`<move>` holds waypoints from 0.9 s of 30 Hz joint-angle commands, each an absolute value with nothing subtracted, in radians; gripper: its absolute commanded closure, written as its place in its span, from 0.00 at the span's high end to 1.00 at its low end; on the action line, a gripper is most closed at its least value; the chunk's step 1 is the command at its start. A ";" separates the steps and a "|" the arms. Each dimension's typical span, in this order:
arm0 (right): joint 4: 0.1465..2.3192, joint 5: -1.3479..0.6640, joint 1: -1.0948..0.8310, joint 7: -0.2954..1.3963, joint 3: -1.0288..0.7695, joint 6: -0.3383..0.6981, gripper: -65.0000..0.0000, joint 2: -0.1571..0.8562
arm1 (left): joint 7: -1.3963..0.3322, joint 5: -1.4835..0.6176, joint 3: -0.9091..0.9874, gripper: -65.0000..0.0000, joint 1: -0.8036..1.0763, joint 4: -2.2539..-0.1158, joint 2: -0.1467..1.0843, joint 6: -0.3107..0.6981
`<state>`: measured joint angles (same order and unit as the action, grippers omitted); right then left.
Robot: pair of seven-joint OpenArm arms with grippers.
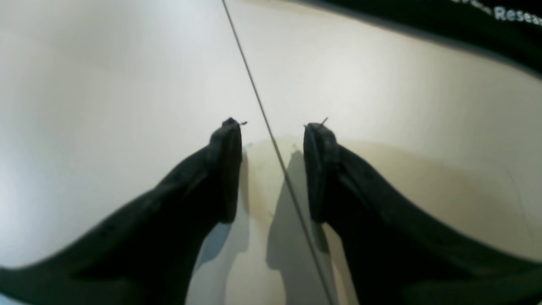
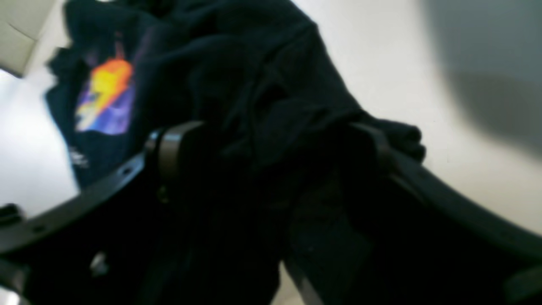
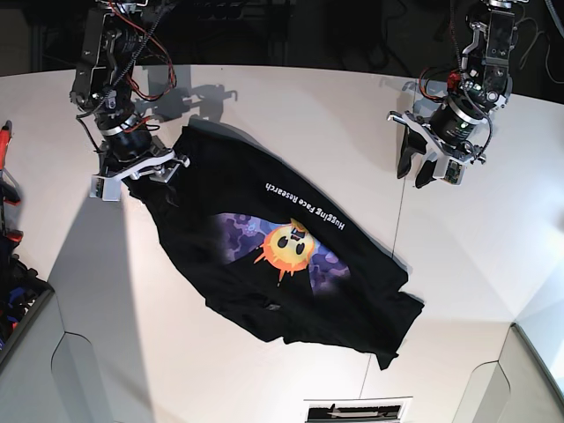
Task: Layout the t-shirt on the table in an organized manner, then fold the t-shirt properly
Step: 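Grasp the shirt with the right gripper and drag it toward the right arm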
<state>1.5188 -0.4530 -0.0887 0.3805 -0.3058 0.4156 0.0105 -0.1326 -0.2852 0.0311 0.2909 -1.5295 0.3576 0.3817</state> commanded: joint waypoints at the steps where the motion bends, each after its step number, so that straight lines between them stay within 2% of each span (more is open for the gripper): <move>1: 1.543 -0.482 -0.075 0.356 -0.303 0.435 0.70 0.009 | -0.113 -0.296 0.037 0.42 0.286 -1.542 0.368 0.378; 12: 1.544 -0.494 -0.008 0.356 -0.300 0.504 0.68 -0.003 | -0.113 -0.296 0.037 0.42 0.286 -1.542 0.368 0.378; 24: 1.544 -0.348 -0.020 0.400 -0.242 0.484 0.68 -0.003 | -0.113 -0.296 0.037 0.42 0.286 -1.542 0.366 0.378; 25: 1.544 -0.347 -0.020 0.401 -0.242 0.482 0.66 -0.003 | -0.113 -0.296 0.037 0.42 0.286 -1.542 0.366 0.378; 26: 1.544 -0.347 -0.020 0.401 -0.242 0.482 0.60 -0.003 | -0.113 -0.296 0.037 0.42 0.286 -1.542 0.366 0.378; 27: 1.544 -0.347 -0.020 0.401 -0.242 0.482 0.48 -0.003 | -0.113 -0.296 0.037 0.42 0.286 -1.542 0.366 0.378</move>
